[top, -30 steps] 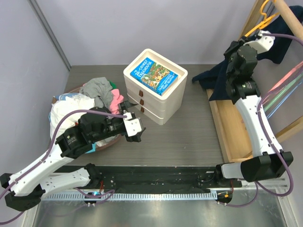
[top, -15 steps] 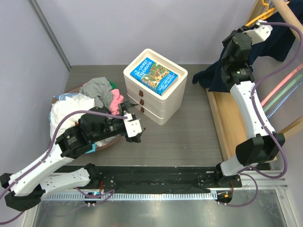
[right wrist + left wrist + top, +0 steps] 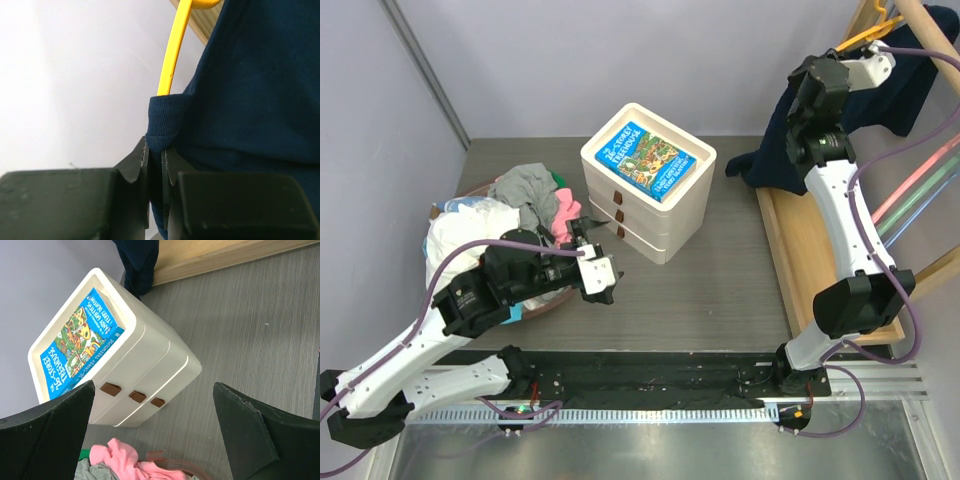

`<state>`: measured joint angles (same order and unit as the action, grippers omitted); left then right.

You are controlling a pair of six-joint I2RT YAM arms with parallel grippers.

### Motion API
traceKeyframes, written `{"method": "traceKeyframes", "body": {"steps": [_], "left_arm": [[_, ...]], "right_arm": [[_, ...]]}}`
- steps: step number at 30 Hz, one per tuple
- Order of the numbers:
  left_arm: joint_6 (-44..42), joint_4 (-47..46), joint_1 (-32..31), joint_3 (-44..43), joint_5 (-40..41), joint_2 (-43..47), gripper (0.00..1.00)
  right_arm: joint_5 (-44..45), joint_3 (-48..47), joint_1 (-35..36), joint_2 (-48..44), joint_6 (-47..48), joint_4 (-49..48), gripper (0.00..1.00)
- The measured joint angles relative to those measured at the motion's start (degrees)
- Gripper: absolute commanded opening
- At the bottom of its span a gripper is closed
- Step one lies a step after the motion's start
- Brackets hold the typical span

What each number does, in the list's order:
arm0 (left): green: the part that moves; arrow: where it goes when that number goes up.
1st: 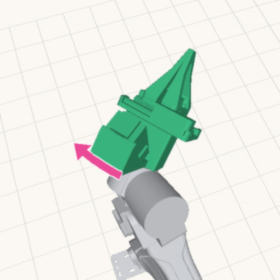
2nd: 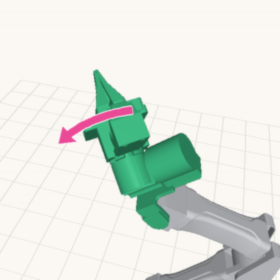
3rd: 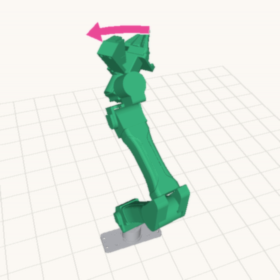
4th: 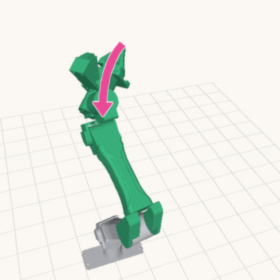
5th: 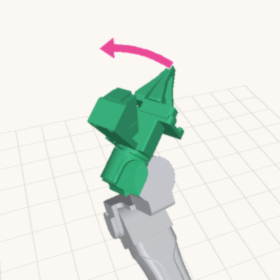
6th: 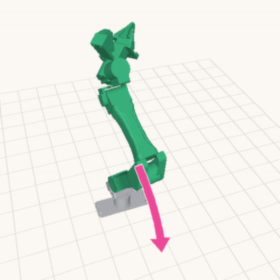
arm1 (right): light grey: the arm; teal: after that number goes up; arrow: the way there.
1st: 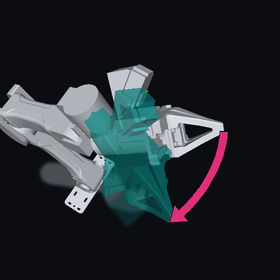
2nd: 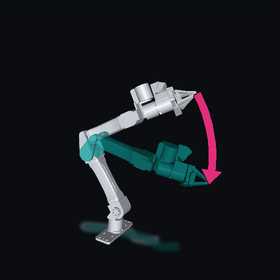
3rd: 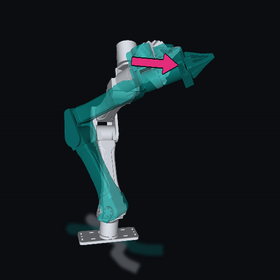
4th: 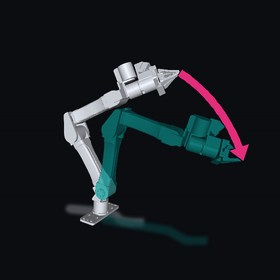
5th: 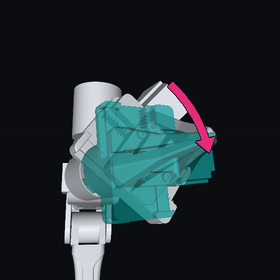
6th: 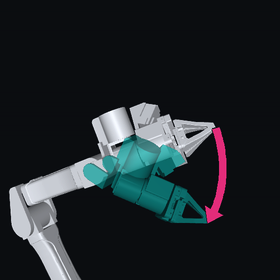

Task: Place the t-shirt on the hanger
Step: Place the hanger at the clothesline.

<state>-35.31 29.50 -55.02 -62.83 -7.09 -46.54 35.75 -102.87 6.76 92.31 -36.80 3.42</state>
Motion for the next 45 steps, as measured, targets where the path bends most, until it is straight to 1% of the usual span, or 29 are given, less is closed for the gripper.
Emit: {"method": "traceKeyframes", "body": {"steps": [5,14,20,23,24,26,27,28,29,30,31,34,35,37,39,45], "left_arm": [[-0.37,0.04,0.0,0.0,0.0,0.02,1.0],[-0.96,0.52,0.0,0.0,0.02,0.02,1.0],[-0.96,1.16,0.0,-0.02,0.04,-0.22,1.0],[-0.96,1.46,0.0,-0.04,0.07,-0.44,1.0],[-0.98,1.57,0.0,-0.07,0.09,-0.5,1.0],[-0.96,1.68,0.0,-0.07,0.11,-0.59,1.0],[-0.94,1.68,0.0,-0.07,0.33,-0.61,1.0],[-0.9,1.68,0.0,-0.09,0.63,-0.68,1.0],[-0.72,1.77,0.0,-0.22,0.9,-0.81,1.0],[-0.55,1.95,0.0,-0.52,1.25,-1.05,1.0],[0.07,2.08,0.0,-0.96,1.73,-1.44,1.0],[1.38,2.1,0.02,-1.62,2.47,-1.99,1.0],[2.14,2.08,0.02,-1.77,2.82,-2.08,1.0],[3.23,2.08,0.2,-1.77,3.1,-2.08,1.0],[4.7,2.08,0.63,-1.77,3.41,-2.08,1.0],[9.44,2.05,3.56,-1.7,3.5,-1.77,1.0]], "right_arm": [[-2.03,-0.59,-0.55,0.0,-6.19,2.25,0.01],[-4.0,-4.42,-2.16,0.0,-15.15,4.63,0.01],[-8.0,-4.94,-4.85,0.0,-22.56,8.83,0.01],[-10.21,-4.94,-5.33,0.07,-24.61,9.35,0.01],[-10.64,-4.94,-5.38,0.07,-24.98,9.38,0.13],[-11.67,-4.94,-5.46,0.07,-25.46,9.51,0.29],[-12.13,-4.92,-5.51,0.07,-25.53,9.51,0.5],[-12.52,-4.92,-5.55,0.07,-25.35,9.42,0.58],[-12.94,-4.81,-5.64,0.07,-25.11,8.98,0.64],[-13.38,-4.55,-5.7,-0.04,-24.52,8.11,0.74],[-13.9,-3.67,-5.77,-0.44,-23.87,6.93,0.79],[-15.34,-0.39,-5.86,-2.45,-21.94,5.51,0.86],[-15.74,1.09,-5.88,-3.48,-21.38,5.18,0.91],[-16.98,4.63,-5.88,-6.12,-19.61,4.04,0.93],[-18.38,7.93,-5.86,-9.16,-17.7,3.56,0.99],[-22.08,15.52,-4.31,-19.8,-13.31,3.23,1.0]]}}
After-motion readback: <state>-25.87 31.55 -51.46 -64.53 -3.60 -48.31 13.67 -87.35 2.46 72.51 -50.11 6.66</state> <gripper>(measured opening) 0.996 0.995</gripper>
